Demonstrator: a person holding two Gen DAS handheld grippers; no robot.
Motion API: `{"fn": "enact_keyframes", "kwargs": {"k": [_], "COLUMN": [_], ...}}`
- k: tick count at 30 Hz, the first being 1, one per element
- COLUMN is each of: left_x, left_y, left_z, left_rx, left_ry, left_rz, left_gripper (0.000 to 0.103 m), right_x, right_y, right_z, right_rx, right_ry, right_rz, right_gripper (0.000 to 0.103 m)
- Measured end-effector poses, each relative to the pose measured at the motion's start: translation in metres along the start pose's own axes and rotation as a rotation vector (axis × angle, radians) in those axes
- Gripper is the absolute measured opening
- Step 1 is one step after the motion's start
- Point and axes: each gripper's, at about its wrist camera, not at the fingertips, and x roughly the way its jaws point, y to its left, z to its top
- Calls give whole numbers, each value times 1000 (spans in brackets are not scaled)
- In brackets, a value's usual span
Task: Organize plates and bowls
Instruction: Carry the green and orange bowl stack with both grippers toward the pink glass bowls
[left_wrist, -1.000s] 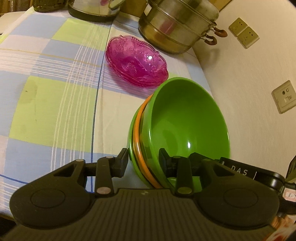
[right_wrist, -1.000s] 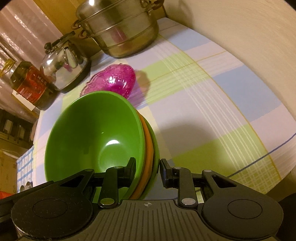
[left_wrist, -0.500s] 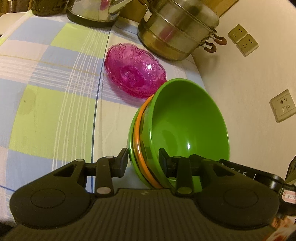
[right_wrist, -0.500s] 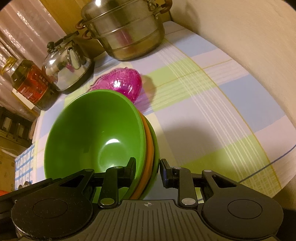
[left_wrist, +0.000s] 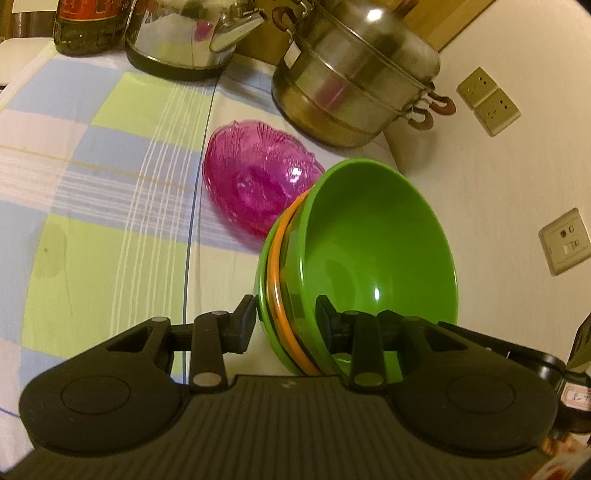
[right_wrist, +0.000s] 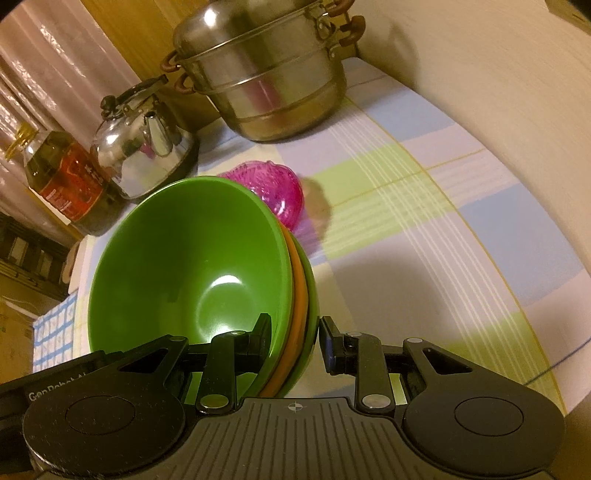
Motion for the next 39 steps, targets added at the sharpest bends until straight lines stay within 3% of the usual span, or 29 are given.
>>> {"fn": "enact_keyframes", "kwargs": {"k": [12, 26, 39], "left_x": [7, 45, 77], "left_y": [-8, -9, 10], "left_z": [47, 106, 129], "left_rx": [12, 10, 8], "left_ry": [-18, -6, 8], "left_rz": [6, 39, 97], "left_gripper": [30, 30, 30], "right_x": [13, 57, 109], "right_y": [16, 29, 30], "right_z": [40, 104, 118], "right_rx": [-18, -18, 2], "right_ry": [-4, 16, 59], "right_rz": [25, 35, 66], "right_gripper": [28, 28, 28]}}
